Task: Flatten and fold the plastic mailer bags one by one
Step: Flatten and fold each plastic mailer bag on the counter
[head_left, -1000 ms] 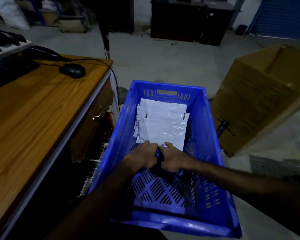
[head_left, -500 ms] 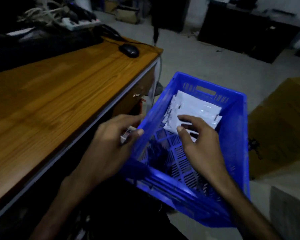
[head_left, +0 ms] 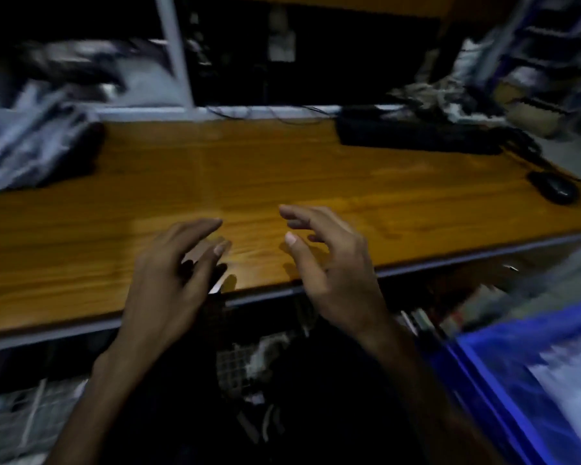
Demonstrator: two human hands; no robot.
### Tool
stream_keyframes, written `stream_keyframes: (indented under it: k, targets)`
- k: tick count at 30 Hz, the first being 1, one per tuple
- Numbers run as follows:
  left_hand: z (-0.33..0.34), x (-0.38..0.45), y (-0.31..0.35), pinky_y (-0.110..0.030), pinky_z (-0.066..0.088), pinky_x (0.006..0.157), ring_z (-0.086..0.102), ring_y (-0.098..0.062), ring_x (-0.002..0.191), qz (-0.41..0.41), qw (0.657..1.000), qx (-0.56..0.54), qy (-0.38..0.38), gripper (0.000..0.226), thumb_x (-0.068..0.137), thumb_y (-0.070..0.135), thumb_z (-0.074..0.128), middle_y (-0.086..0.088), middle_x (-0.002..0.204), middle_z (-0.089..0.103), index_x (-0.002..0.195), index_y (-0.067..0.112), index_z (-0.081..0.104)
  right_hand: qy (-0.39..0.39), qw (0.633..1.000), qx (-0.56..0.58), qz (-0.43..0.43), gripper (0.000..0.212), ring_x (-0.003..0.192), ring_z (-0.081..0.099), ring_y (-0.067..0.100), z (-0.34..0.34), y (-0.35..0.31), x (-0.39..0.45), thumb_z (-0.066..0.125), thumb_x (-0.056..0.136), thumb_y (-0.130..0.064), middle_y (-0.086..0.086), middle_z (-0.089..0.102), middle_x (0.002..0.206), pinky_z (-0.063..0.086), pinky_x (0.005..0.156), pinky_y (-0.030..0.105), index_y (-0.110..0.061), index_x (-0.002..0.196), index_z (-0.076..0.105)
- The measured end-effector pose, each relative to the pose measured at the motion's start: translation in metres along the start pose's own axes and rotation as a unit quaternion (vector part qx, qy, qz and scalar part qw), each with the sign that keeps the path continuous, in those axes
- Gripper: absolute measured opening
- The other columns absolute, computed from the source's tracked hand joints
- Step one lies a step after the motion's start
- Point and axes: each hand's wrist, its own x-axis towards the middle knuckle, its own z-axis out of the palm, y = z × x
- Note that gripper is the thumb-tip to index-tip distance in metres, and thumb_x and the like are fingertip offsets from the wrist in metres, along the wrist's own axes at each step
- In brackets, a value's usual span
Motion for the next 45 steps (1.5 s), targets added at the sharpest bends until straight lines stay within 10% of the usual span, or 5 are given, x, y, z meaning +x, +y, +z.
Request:
stream_keyframes:
  k: [3,8,13,24,45]
  targets:
    - [-0.03,0.005,-0.026,-0.003,0.043,0.084,0.059,-0.008,0.115,-0.025,0.997,0.054,0.055,0.037,0.101,0.031,0.06,-0.002,0.13,0.066,0.132,0.015,0.07,-0.056,0.997,0.034,-0.034,0.034,0.117,0.06,0.004,0.046,-0.006,0.036,0.059,0.105,-0.023,-0.007,0.064,0.13,0.054,0.093,0.033,-0.019,0.138,0.064]
    - [-0.062,0.023,-0.074,-0.042,0.052,0.095,0.061,-0.025,0.12,-0.061,0.98,0.166,0.086,0.041,0.099,0.036,0.056,-0.003,0.132,0.067,0.133,0.018,0.069,-0.103,0.99,0.058,-0.079,0.032,0.114,0.058,0.003,0.112,-0.005,0.093,0.059,0.105,-0.02,-0.008,0.063,0.127,0.049,0.087,0.012,-0.02,0.137,0.064]
    - [-0.083,0.055,-0.108,-0.044,0.053,0.096,0.056,-0.022,0.123,-0.091,0.954,0.247,0.142,0.039,0.099,0.034,0.061,-0.002,0.135,0.063,0.134,0.018,0.067,-0.11,0.984,0.066,-0.12,0.032,0.11,0.059,0.005,0.177,0.007,0.147,0.057,0.103,-0.016,-0.007,0.063,0.125,0.057,0.088,0.037,-0.02,0.133,0.065]
    - [-0.11,0.13,-0.176,-0.047,0.044,0.093,0.047,-0.033,0.125,-0.069,0.871,0.468,0.13,0.041,0.087,0.046,0.076,-0.013,0.136,0.054,0.123,0.03,0.068,-0.103,0.985,0.039,-0.132,0.037,0.105,0.055,0.007,0.285,0.019,0.228,0.058,0.104,-0.023,-0.008,0.053,0.127,0.059,0.078,0.035,-0.027,0.141,0.059]
    - [-0.114,0.154,-0.2,-0.047,0.043,0.09,0.05,-0.032,0.112,-0.062,0.886,0.398,0.231,0.033,0.088,0.04,0.064,-0.016,0.117,0.054,0.111,0.017,0.067,-0.095,0.973,-0.025,-0.21,0.021,0.11,0.054,0.01,0.348,0.03,0.313,0.066,0.09,-0.009,-0.009,0.06,0.116,0.046,0.095,0.038,-0.026,0.101,0.067]
